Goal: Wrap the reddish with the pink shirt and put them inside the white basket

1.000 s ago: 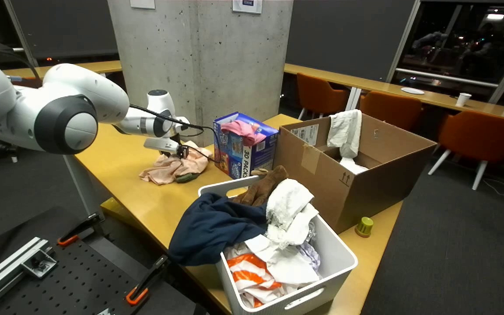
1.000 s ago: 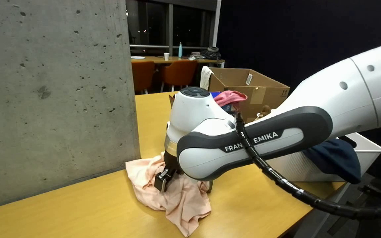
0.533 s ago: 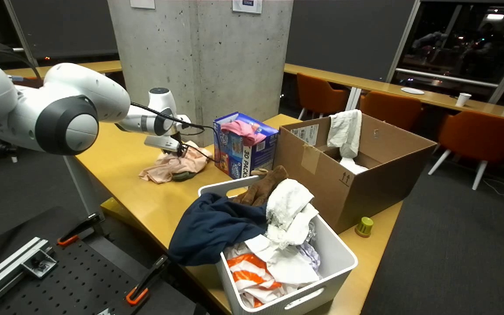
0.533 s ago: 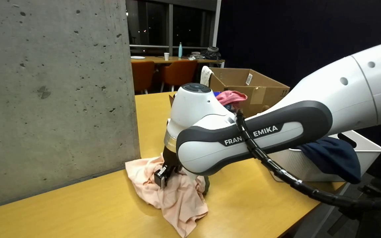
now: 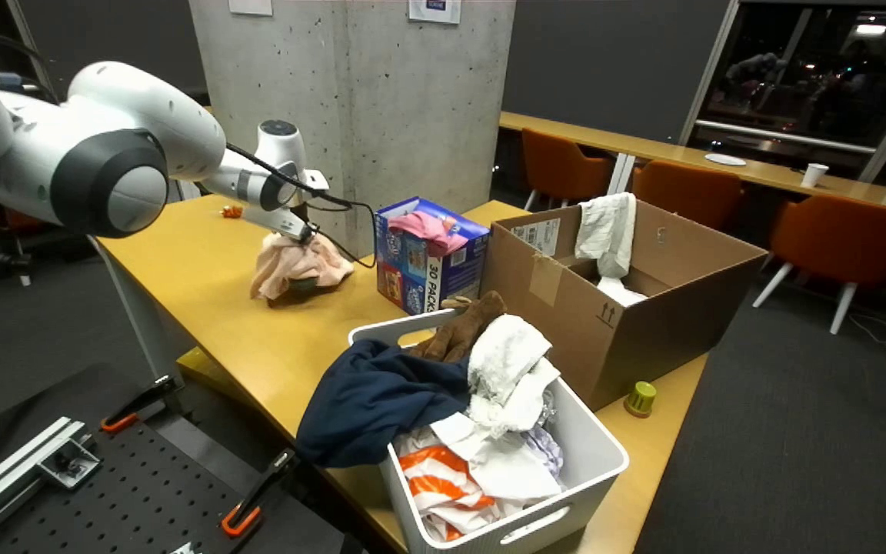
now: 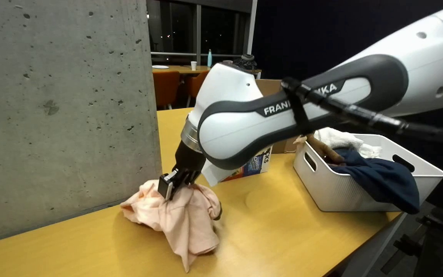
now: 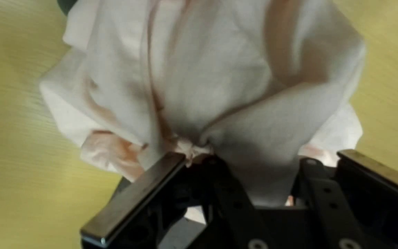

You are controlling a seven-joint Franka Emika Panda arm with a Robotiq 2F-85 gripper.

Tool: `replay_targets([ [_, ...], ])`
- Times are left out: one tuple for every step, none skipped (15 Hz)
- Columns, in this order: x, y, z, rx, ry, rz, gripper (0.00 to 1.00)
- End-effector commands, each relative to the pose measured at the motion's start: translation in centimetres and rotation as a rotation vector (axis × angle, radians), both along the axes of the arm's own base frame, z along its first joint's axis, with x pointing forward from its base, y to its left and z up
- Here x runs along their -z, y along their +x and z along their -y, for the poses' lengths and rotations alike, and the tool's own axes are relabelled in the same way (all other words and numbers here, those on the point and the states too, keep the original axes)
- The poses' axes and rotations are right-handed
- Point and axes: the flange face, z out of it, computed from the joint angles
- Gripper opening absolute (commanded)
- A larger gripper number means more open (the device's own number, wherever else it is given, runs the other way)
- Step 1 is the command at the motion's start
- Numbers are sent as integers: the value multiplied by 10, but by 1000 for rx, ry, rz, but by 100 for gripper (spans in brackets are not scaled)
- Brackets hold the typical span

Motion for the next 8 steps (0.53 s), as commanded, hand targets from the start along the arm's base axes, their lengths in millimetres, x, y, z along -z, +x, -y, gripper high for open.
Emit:
replay_targets([
  [-58, -22, -22, -105, 151, 29, 6],
  [-71, -28, -28, -134, 189, 38, 6],
  [-83, -36, -34, -164, 234, 41, 6],
  [-92, -44, -39, -189, 281, 41, 6],
  [-101, -52, -43, -212, 329, 38, 6],
  [-110, -61, -45, -240, 376, 36, 6],
  [-119, -71, -47, -266, 423, 31, 6],
  [-127, -81, -48, -296, 470, 26, 6],
])
